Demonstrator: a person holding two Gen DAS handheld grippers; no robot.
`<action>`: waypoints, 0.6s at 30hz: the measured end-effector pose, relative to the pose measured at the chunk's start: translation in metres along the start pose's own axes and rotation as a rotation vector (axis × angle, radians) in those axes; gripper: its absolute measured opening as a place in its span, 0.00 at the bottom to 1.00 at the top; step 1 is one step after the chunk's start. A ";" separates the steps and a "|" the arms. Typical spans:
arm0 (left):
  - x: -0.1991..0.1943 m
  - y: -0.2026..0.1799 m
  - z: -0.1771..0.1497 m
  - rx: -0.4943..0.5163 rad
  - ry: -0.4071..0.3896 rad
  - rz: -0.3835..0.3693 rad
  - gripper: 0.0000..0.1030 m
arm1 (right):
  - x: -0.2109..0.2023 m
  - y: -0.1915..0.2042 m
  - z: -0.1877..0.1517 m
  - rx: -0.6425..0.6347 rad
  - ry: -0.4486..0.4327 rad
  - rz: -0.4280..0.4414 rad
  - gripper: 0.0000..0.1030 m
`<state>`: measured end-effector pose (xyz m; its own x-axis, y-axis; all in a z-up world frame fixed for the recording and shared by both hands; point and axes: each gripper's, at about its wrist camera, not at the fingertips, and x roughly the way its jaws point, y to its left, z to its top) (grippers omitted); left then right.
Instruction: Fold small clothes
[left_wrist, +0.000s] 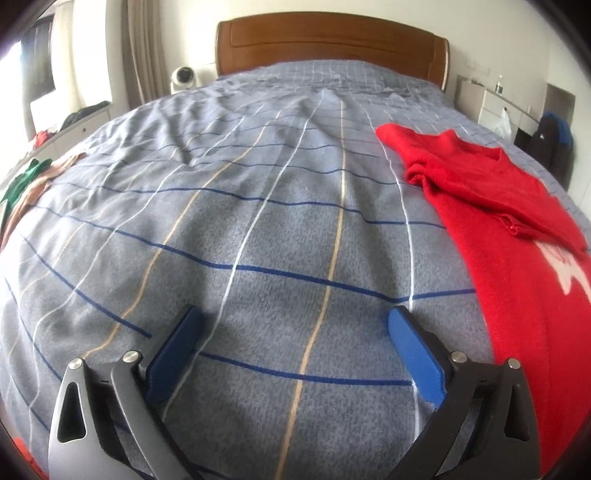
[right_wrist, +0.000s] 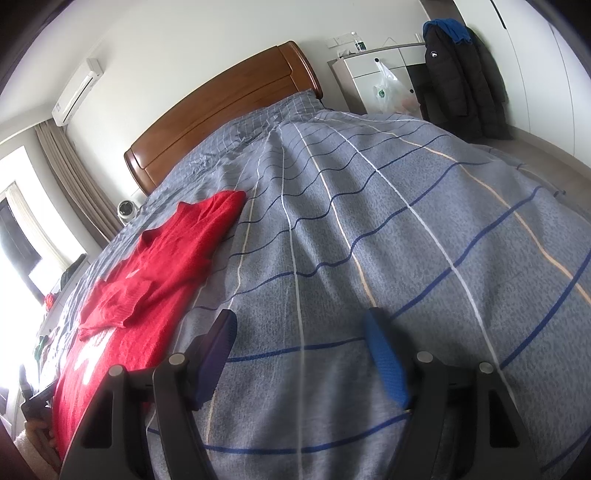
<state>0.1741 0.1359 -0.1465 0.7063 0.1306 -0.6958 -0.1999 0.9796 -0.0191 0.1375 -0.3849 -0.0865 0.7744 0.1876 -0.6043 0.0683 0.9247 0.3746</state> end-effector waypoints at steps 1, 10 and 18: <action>-0.001 -0.001 -0.001 0.001 -0.001 0.002 0.98 | 0.000 0.000 0.000 0.000 0.000 0.000 0.69; -0.002 -0.003 -0.004 0.005 -0.009 0.012 0.99 | 0.000 0.000 0.000 0.000 0.000 0.000 0.69; -0.003 -0.003 -0.004 0.007 -0.010 0.016 0.99 | 0.000 0.000 0.000 0.000 0.000 0.000 0.69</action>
<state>0.1700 0.1321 -0.1472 0.7101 0.1475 -0.6885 -0.2060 0.9786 -0.0028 0.1377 -0.3847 -0.0865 0.7743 0.1876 -0.6043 0.0685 0.9246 0.3748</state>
